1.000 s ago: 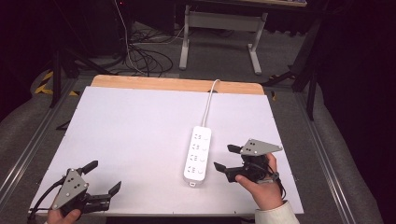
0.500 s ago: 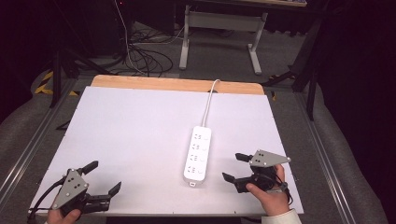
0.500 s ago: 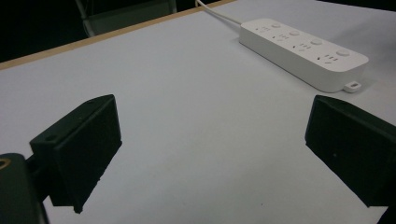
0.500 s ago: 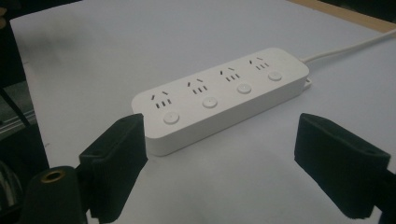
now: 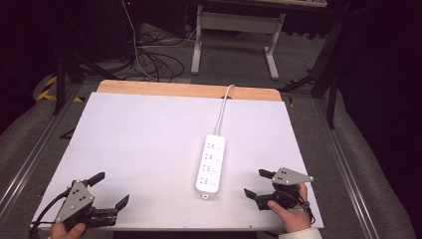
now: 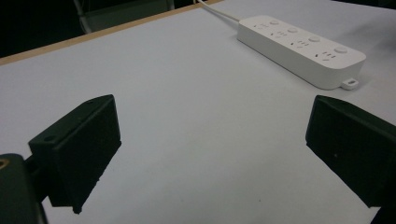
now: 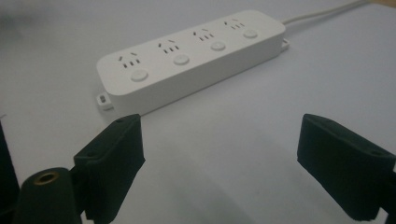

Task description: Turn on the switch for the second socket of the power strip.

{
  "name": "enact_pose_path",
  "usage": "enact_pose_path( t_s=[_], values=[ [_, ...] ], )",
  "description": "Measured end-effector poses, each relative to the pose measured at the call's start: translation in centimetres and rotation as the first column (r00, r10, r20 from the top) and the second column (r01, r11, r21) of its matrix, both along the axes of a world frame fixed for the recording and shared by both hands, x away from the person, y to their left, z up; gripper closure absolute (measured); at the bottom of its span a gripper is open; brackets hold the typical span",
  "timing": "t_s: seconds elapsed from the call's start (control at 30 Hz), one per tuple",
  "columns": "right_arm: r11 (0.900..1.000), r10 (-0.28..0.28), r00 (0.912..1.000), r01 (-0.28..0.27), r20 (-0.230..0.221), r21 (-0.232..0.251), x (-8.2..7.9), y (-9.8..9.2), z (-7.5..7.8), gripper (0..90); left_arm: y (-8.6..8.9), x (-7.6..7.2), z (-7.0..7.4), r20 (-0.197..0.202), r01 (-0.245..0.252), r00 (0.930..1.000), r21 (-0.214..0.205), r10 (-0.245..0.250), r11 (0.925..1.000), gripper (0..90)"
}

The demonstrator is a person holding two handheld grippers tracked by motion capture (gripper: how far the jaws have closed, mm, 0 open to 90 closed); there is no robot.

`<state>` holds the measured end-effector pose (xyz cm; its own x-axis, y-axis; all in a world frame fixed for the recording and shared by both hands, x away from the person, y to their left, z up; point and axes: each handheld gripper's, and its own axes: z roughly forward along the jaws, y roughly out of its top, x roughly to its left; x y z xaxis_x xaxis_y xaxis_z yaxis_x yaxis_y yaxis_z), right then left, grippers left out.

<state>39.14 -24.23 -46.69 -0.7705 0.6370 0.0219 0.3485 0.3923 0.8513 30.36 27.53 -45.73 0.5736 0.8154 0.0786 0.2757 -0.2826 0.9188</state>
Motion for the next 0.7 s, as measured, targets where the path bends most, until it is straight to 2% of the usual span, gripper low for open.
enact_pose_path(
  t_s=[0.17,0.33,0.43,0.53,0.7],
  values=[
    [0.9976,-0.066,0.9968,0.065,-0.045,-0.026,-0.1,-0.7,-1.2,14.1,0.0,0.0,-0.1,-0.002,-0.003,1.0,0.002,0.003,1.0,3.8],
    [0.9962,-0.08,0.9946,0.077,-0.066,-0.04,-0.4,-1.2,-2.1,12.9,0.0,0.0,-0.2,0.002,-0.007,1.0,-0.002,0.007,1.0,3.8],
    [0.9967,-0.077,0.9943,0.074,-0.074,-0.032,-0.5,-1.2,-2.3,12.6,0.0,0.1,-0.3,0.012,-0.004,0.9999,0.005,0.004,1.0,3.8],
    [0.998,-0.062,0.9966,0.061,-0.055,-0.016,-0.6,-0.9,-2.0,12.6,0.1,0.1,-0.4,0.012,-0.003,0.9999,-0.006,0.003,1.0,3.9],
    [0.9979,-0.044,0.999,0.045,0.004,-0.047,-0.8,-0.7,-1.7,12.7,0.2,0.2,-0.6,0.024,-0.002,0.9997,-0.003,0.002,1.0,3.9]
  ],
)
